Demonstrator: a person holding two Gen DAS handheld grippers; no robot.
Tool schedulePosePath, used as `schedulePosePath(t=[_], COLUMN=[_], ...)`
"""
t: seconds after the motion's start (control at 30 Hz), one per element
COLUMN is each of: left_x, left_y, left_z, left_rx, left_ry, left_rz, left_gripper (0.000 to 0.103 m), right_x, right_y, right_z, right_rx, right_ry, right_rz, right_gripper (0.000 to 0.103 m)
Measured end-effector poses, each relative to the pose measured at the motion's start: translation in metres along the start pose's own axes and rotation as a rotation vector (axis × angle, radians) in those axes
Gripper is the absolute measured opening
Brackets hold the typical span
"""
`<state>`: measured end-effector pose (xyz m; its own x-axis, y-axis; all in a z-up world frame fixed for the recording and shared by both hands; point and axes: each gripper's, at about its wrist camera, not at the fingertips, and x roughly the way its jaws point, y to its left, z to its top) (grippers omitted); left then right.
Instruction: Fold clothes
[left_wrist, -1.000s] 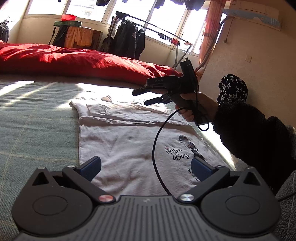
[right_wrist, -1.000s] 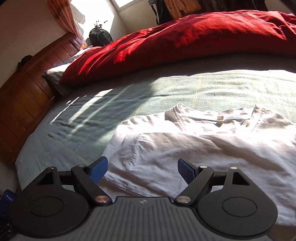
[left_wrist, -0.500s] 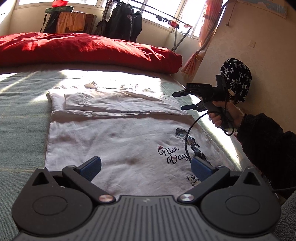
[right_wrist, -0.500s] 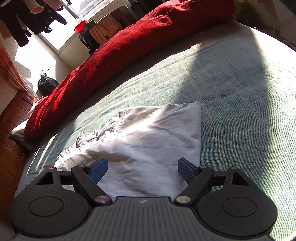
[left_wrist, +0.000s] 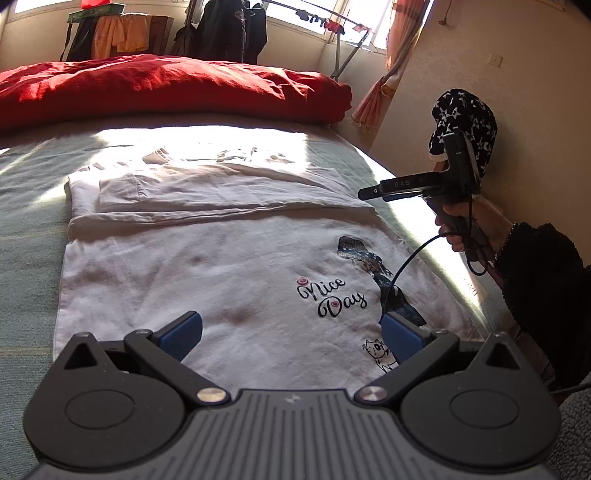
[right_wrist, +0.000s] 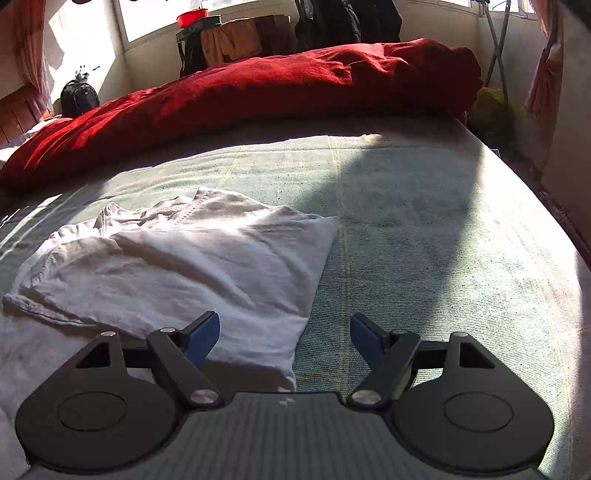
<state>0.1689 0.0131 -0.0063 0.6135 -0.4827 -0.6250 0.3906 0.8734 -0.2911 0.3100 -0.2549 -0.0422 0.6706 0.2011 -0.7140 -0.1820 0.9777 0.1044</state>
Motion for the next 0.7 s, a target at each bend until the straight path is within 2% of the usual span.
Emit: schedulePosePath(t=[0.1,0.17,0.6,0.7], left_x=[0.000,0.000,0.000,0.001], left_y=[0.001,0.000,-0.003,-0.001], left_z=[-0.001,-0.001,-0.004,-0.005], left_rx=[-0.005,-0.004,0.000,-0.005], left_ry=[0.003,0.005,0.010,0.009], left_rz=[0.007,0.010,0.008,0.009], left_gripper=[0.102,0.102,0.102,0.102], right_x=[-0.004,0.000,0.010,0.002], right_y=[0.011,0.014,-0.022,-0.016], right_z=[-0.022,-0.031,-0.033,-0.033], right_rx=[-0.138,-0.181,0.061,0.040], right_ry=[0.046,0.053,-0.037,-0.002], right_rz=[-0.021,-0.103,-0.168,-0.180], right_gripper=[0.081,0.081,0.082,0.083])
